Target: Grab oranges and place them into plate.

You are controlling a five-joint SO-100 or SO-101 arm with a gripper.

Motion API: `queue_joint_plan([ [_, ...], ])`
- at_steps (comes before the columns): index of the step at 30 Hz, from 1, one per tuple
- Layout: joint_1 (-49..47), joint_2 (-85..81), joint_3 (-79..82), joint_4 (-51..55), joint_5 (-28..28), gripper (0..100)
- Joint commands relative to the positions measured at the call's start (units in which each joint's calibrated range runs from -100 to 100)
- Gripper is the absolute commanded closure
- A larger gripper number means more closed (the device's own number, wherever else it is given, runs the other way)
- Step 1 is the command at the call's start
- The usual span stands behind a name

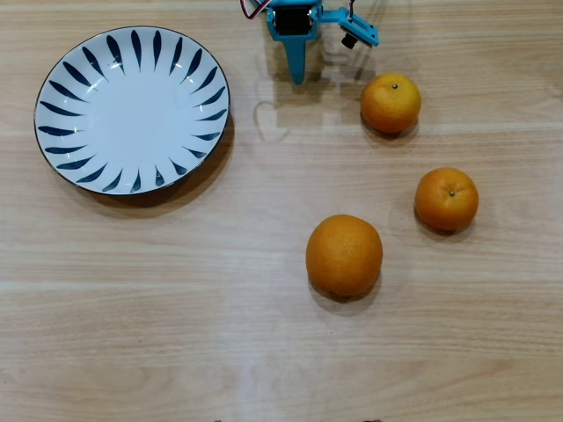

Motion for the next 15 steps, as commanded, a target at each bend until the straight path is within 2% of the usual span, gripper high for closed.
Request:
queue_joint_plan([
  [1,0.55,-0.51,0.09,-0.52,-0.12,98],
  [15,0.38,-0.51,0.09,-0.52,-0.12,98],
])
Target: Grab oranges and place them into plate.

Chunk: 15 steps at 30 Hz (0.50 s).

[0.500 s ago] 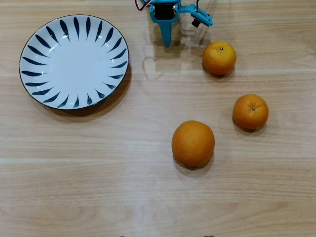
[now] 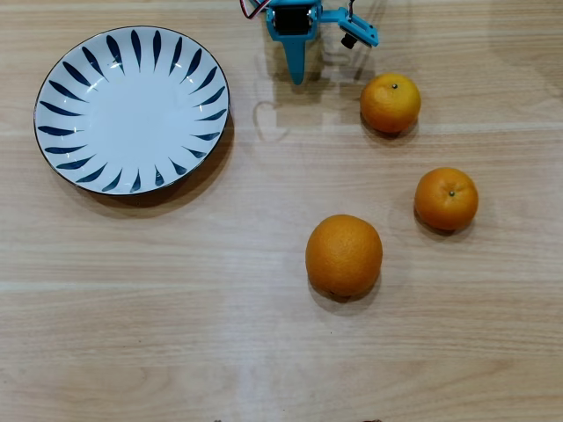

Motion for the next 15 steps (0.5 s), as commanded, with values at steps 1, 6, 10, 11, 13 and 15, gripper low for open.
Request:
queue_joint_plan([
  [1,0.38,-0.51,0.09,-0.52,-0.12,98],
  [6,0.54,-0.51,0.09,-0.61,-0.12,98],
  [10,0.54,-0.51,0.09,-0.61,-0.12,98],
  [11,0.54,-0.51,0.09,-0.61,-0.12,98],
  [13,0.54,-0.51,0.09,-0.61,-0.12,98],
  [15,0.46,-0.51,0.09,-0.61,-0.12,98],
])
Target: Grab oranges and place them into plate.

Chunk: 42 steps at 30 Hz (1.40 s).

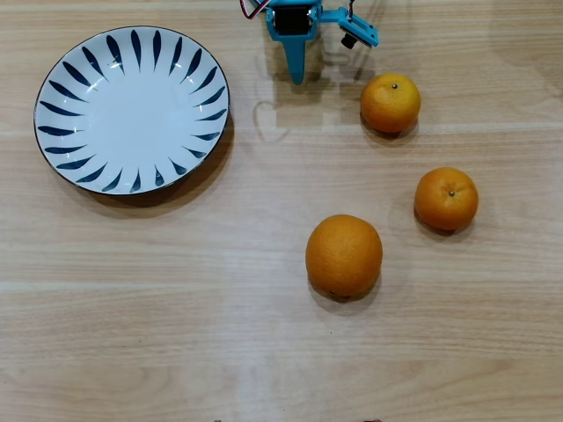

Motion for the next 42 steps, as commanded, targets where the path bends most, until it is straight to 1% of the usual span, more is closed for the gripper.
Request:
queue_joint_plan([
  [1,0.46,-0.51,0.09,-0.61,-0.12,98],
  [36,0.14,-0.51,-0.09,-0.61,-0.12,98],
  [42,0.7,-0.34,-5.79,0.94,0.25,98],
])
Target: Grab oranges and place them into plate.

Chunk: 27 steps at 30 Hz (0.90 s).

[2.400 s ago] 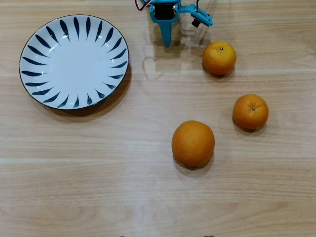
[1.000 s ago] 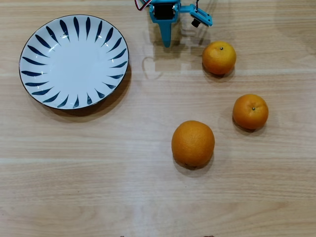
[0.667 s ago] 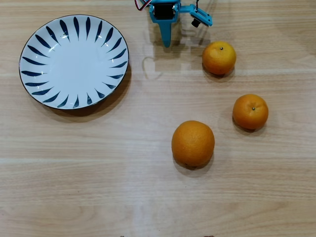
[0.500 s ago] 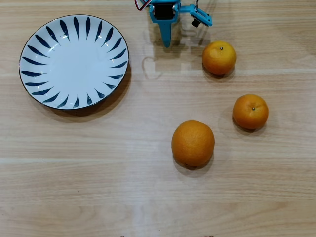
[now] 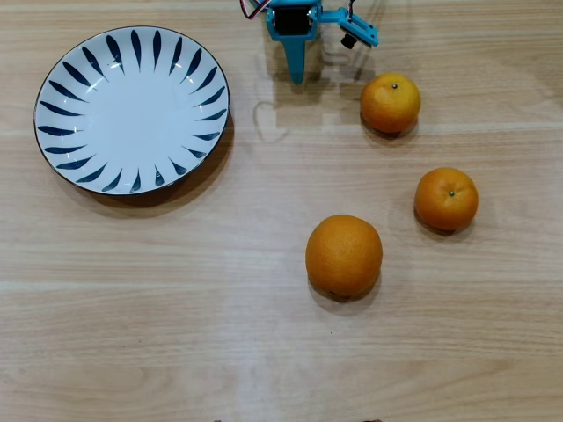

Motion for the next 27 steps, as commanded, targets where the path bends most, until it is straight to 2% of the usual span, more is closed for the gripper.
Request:
queue_joint_plan([
  [1,0.7,0.0,-6.73,2.57,0.25,98],
  [5,0.7,7.44,-19.86,10.22,0.25,98],
  [11,-0.1,27.3,-48.19,11.34,-0.07,98],
  [15,-5.59,39.56,-63.22,11.34,-0.12,98],
  [19,-11.88,48.69,-71.19,11.42,-1.22,98],
  [21,-14.22,52.15,-72.82,11.42,-5.61,98],
  [27,-20.59,57.56,-73.27,16.41,-25.52,98],
])
